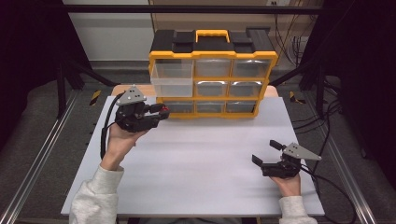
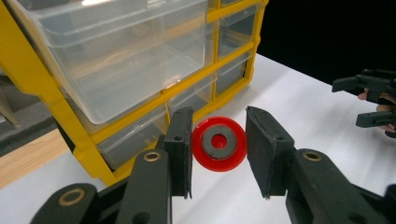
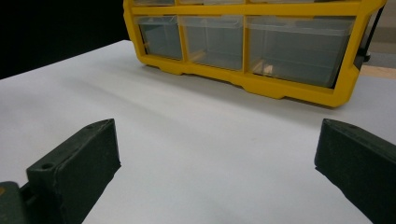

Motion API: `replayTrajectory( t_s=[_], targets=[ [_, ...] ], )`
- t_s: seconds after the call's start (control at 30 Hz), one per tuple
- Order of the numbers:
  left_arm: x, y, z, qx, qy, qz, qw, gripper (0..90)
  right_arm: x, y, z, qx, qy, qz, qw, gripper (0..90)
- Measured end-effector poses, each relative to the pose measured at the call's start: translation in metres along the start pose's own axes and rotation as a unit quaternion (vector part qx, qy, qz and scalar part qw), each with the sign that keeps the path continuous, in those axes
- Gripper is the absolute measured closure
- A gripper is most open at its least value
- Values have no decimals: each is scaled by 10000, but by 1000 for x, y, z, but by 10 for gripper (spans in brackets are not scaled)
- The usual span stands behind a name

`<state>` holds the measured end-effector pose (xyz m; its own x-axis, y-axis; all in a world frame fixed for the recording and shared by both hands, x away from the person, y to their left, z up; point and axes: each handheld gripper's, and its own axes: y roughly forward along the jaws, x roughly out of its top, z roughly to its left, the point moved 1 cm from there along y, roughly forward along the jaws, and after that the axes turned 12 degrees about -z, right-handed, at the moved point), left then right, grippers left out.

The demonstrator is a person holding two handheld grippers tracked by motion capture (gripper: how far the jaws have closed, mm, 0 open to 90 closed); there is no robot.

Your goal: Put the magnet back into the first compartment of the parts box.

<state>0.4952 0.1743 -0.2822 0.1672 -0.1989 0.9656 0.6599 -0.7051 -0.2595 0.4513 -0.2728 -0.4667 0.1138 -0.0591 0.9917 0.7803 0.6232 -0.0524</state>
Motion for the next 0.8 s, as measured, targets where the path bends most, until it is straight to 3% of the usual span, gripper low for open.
replayTrajectory(
  t_s=[0.43, 0.8],
  targets=[
    [19, -1, 8, 102, 42, -25, 9999, 623, 0, 0, 0, -15, 5, -6, 10000, 3],
    [36, -2, 6, 120, 134, -91, 9998, 623, 0, 0, 0, -15, 10, -22, 10000, 3]
  ],
)
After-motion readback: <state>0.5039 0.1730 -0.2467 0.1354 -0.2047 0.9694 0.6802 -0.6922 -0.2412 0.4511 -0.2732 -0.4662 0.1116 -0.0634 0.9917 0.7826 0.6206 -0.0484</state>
